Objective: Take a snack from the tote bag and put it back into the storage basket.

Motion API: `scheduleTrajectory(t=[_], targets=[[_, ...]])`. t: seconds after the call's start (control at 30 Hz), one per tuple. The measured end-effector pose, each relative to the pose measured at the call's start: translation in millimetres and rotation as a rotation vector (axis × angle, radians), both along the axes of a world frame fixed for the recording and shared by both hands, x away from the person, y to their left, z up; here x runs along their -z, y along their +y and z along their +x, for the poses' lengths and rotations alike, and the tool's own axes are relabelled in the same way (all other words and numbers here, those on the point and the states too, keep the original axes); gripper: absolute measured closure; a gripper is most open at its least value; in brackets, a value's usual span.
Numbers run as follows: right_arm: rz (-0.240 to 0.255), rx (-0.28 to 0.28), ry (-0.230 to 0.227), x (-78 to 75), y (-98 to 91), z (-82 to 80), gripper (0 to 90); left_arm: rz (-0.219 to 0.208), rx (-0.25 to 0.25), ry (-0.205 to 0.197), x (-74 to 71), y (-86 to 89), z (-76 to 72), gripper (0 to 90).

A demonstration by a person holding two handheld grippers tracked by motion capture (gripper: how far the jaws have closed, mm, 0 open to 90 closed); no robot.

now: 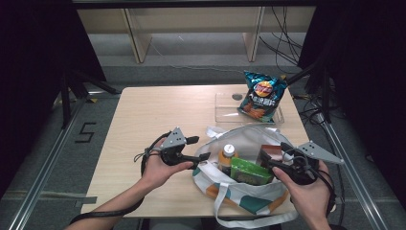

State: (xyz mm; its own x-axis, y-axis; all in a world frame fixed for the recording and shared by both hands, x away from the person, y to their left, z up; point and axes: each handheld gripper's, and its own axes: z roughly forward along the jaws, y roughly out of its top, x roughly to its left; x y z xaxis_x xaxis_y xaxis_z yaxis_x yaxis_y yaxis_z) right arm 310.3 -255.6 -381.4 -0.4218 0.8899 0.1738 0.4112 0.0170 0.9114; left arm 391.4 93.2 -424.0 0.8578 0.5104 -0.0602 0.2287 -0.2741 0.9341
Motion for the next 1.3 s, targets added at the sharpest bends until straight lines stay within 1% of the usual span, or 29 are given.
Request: scheduleTrajectory(t=[0.03, 0.1, 0.13, 0.2, 0.23, 0.27, 0.3, 0.33, 0.4, 0.47, 0.53, 0.57, 0.6, 0.63, 0.67, 0.7, 0.73, 0.77, 0.8, 0.83, 0.9, 0.93, 1.0, 1.03, 1.07, 1.13, 1.2, 1.23, 1.3], targets=[[0.019, 0.02, 0.018, -0.1, 2.3, -1.7, 21.2, 0.0, 0.001, -0.001, -0.1, 0.1, 0.0, 27.5], [-0.003, 0.012, -0.006, 1.6, 1.7, 0.0, 20.8, -0.001, 0.0, -0.001, -0.2, 0.2, -0.1, 27.5], [-0.007, 0.001, -0.015, 1.9, 1.3, 0.9, 20.7, -0.006, -0.008, 0.008, 0.0, -0.1, -0.9, 27.5], [0.016, 0.019, 0.017, 0.6, 4.5, -2.1, 20.3, -0.002, -0.001, 0.0, -0.1, 0.3, 0.0, 27.5], [0.008, 0.011, 0.009, 1.1, 4.9, -1.7, 20.0, -0.002, -0.001, 0.0, 0.0, 0.2, 0.1, 27.5], [-0.014, 0.007, -0.014, 2.2, 3.9, -0.3, 19.5, -0.001, -0.001, 0.0, 0.0, 0.1, 0.3, 27.5], [-0.009, 0.016, 0.0, 1.8, 5.1, -1.0, 19.2, -0.001, -0.001, 0.0, 0.1, 0.0, 0.3, 27.5], [0.0, 0.004, 0.004, 2.1, 5.8, -1.1, 19.0, 0.0, 0.0, 0.0, 0.2, 0.0, 0.3, 27.5], [-0.011, 0.003, -0.002, 2.5, 6.2, -0.5, 17.9, -0.004, -0.008, 0.009, 0.5, -0.2, -0.2, 27.5], [-0.007, 0.001, 0.0, 3.1, 7.8, -0.7, 17.4, -0.013, -0.004, 0.011, 1.2, -0.3, 0.4, 27.5], [-0.003, 0.012, 0.011, 4.3, 8.5, -0.1, 17.2, -0.01, -0.003, 0.01, 1.3, -0.3, 0.6, 27.4], [0.007, 0.027, 0.035, 5.0, 10.0, -0.8, 16.8, -0.012, 0.006, -0.004, 1.4, -0.5, 2.1, 27.4], [0.011, 0.024, 0.029, 6.7, 10.4, 0.4, 16.5, -0.013, 0.007, -0.003, 1.3, -0.5, 1.9, 27.4], [-0.016, 0.011, 0.015, 8.9, 9.3, 2.7, 16.2, -0.011, 0.002, -0.003, 1.1, -0.3, 1.5, 27.4], [-0.028, 0.019, 0.027, 8.6, 9.6, 1.9, 16.1, -0.004, -0.002, -0.001, 0.6, 0.1, 1.1, 27.4], [-0.017, 0.02, 0.033, 10.5, 11.3, 1.8, 16.0, -0.003, -0.001, -0.003, 0.8, 0.2, 1.4, 27.4], [-0.008, 0.034, 0.061, 10.0, 12.8, 0.3, 15.9, -0.011, 0.007, -0.004, 1.3, -0.1, 2.3, 27.4], [-0.041, 0.011, 0.016, 12.3, 10.8, 4.3, 15.8, -0.011, 0.007, -0.004, 1.5, -0.2, 2.3, 27.4], [-0.052, 0.018, 0.019, 12.9, 12.6, 4.1, 15.8, -0.011, 0.007, -0.004, 1.6, -0.2, 2.3, 27.4], [-0.038, 0.026, 0.033, 12.5, 14.1, 2.7, 15.8, -0.002, -0.01, 0.013, 1.3, 0.1, 0.2, 27.4], [-0.065, 0.023, 0.011, 14.8, 14.0, 4.6, 15.9, -0.002, -0.007, 0.011, 1.4, 0.3, 0.4, 27.4], [-0.04, 0.038, 0.041, 14.6, 16.7, 3.6, 15.9, -0.002, -0.008, 0.013, 1.4, 0.4, 0.3, 27.4], [-0.06, 0.032, 0.028, 16.1, 15.8, 5.3, 16.0, -0.01, -0.004, 0.012, 1.6, 0.4, 0.9, 27.3], [-0.054, 0.035, 0.033, 16.5, 16.7, 4.4, 16.4, -0.009, -0.003, 0.012, 1.6, 0.5, 0.9, 27.3], [-0.068, 0.034, 0.018, 17.1, 16.5, 4.9, 16.8, -0.003, -0.009, 0.013, 1.3, 0.5, 0.5, 27.3], [-0.069, 0.032, 0.019, 16.9, 16.9, 4.6, 17.3, 0.003, 0.001, 0.003, 1.4, 0.7, 1.4, 27.3], [-0.088, 0.032, 0.01, 17.0, 14.9, 4.5, 17.9, 0.003, 0.003, 0.001, 1.3, 0.6, 1.3, 27.3], [-0.072, 0.024, 0.018, 16.8, 14.9, 4.2, 21.0, 0.001, -0.001, 0.005, 1.2, 0.4, 0.9, 27.3], [-0.072, 0.021, 0.0, 16.3, 12.4, 3.3, 27.2, -0.002, -0.007, 0.011, 1.2, 0.3, 0.4, 27.3]])
